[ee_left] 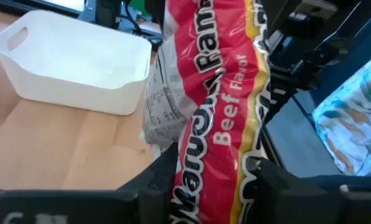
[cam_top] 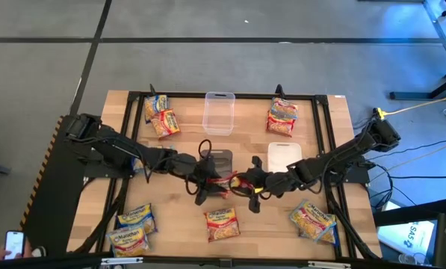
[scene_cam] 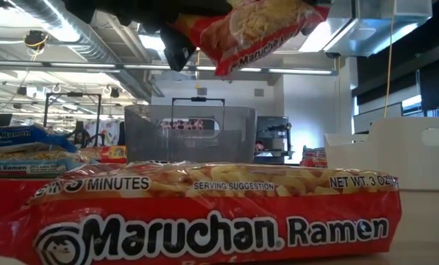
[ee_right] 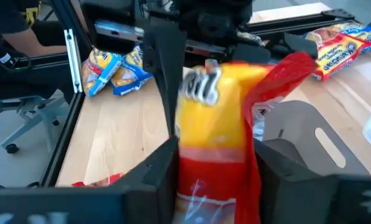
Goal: Sort Maruchan noodles
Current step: Put the red noodle pack into the gray bin
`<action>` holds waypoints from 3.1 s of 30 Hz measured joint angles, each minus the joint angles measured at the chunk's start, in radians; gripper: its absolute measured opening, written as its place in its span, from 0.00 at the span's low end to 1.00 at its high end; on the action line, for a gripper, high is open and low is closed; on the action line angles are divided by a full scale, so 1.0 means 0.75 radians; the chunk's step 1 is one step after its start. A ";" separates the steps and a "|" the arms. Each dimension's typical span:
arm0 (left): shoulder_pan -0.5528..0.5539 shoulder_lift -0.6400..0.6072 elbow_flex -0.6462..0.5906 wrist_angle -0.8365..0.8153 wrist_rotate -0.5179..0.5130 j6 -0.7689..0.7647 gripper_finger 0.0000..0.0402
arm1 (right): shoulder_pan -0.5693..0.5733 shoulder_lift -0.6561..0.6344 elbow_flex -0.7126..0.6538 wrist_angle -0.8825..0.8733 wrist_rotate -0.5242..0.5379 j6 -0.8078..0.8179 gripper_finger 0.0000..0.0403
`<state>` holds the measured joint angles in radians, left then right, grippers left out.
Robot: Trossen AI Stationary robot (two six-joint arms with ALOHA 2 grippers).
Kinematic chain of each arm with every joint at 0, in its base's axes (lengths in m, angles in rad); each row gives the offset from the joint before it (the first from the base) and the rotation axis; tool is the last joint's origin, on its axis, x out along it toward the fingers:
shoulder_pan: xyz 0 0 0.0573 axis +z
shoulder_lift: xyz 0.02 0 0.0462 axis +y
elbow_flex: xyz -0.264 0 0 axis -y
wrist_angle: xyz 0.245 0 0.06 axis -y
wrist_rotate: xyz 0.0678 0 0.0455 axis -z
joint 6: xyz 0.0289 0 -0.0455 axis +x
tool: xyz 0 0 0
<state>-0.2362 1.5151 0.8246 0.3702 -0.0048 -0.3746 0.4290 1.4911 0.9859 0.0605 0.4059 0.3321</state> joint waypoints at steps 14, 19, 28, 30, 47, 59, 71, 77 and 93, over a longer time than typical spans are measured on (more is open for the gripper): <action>0.135 -0.289 0.111 -0.807 -0.166 0.157 0.27 | 0.107 -0.324 0.004 -0.519 0.115 0.022 0.51; 0.226 -0.202 0.325 -1.140 -0.163 0.294 0.27 | 0.159 -0.288 -0.035 -0.643 0.329 0.136 0.51; 0.362 -0.005 0.392 -1.225 0.028 0.375 0.27 | 0.162 -0.272 -0.207 -0.637 0.337 0.382 0.51; 0.377 0.017 0.392 -1.208 0.026 0.375 0.27 | 0.162 -0.272 -0.234 -0.638 0.337 0.421 0.51; 0.437 0.210 0.392 -1.245 0.021 0.434 0.27 | 0.161 -0.272 -0.270 -0.618 0.341 0.462 0.51; 0.436 0.267 0.393 -1.217 -0.035 0.328 0.32 | 0.161 -0.272 -0.270 -0.603 0.341 0.463 0.51; 0.441 0.177 0.464 -1.354 -0.033 0.305 0.44 | 0.161 -0.272 -0.270 -0.595 0.306 0.461 0.51; 0.446 0.160 0.490 -1.375 -0.209 0.293 0.44 | 0.161 -0.272 -0.270 -0.592 0.308 0.455 0.51; 0.393 0.019 0.489 -1.396 -0.214 0.223 0.44 | 0.161 -0.272 -0.270 -0.585 0.306 0.454 0.51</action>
<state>0.0587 1.5293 1.1915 -0.6772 -0.1651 -0.2077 0.5495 1.2873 0.7834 -0.3779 0.6357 0.6724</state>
